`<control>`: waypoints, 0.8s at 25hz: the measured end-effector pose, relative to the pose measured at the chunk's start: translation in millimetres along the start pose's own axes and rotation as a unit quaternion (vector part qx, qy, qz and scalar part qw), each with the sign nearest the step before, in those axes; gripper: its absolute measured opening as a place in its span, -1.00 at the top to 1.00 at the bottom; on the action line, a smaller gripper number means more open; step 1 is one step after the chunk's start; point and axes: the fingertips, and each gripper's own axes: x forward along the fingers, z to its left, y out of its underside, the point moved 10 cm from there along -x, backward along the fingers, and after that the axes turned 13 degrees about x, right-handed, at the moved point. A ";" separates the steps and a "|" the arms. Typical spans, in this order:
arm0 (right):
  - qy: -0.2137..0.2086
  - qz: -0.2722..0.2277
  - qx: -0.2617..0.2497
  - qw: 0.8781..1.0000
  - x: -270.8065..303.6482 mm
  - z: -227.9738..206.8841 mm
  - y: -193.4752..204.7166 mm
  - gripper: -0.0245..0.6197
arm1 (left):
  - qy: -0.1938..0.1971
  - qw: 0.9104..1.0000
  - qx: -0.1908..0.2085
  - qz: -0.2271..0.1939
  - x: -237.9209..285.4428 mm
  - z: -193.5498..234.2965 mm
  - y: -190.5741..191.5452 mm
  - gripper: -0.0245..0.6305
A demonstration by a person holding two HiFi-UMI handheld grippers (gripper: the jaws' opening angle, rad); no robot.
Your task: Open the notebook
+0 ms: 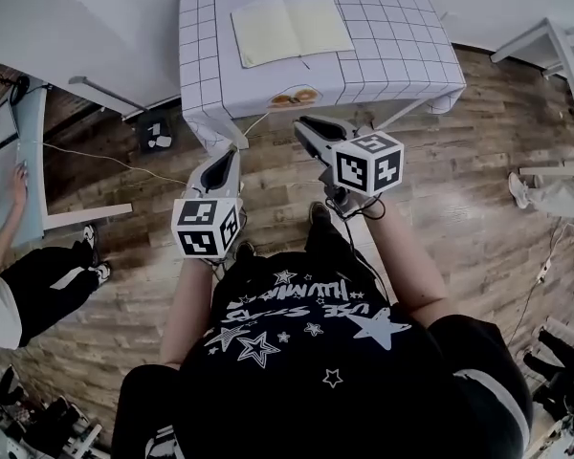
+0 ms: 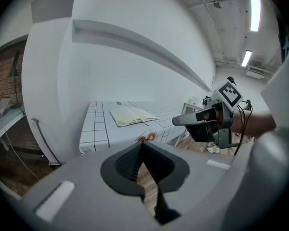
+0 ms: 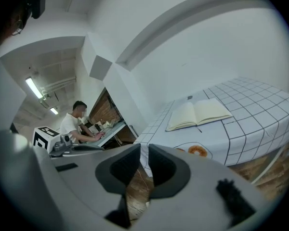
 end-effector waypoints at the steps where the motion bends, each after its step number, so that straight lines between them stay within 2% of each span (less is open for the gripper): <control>1: 0.004 -0.001 -0.005 1.000 2.9 8.9 2.4 0.74 | 0.002 1.000 -0.002 -0.005 -5.3 6.0 2.8 0.89; 13: 0.054 -0.032 -0.028 0.998 19.7 88.4 33.7 0.81 | 0.038 0.998 0.007 -0.049 -60.1 52.2 29.8 0.89; 20: 0.087 -0.072 -0.020 0.993 8.5 139.6 70.3 0.85 | 0.088 0.993 0.032 -0.069 -93.2 67.2 42.1 0.89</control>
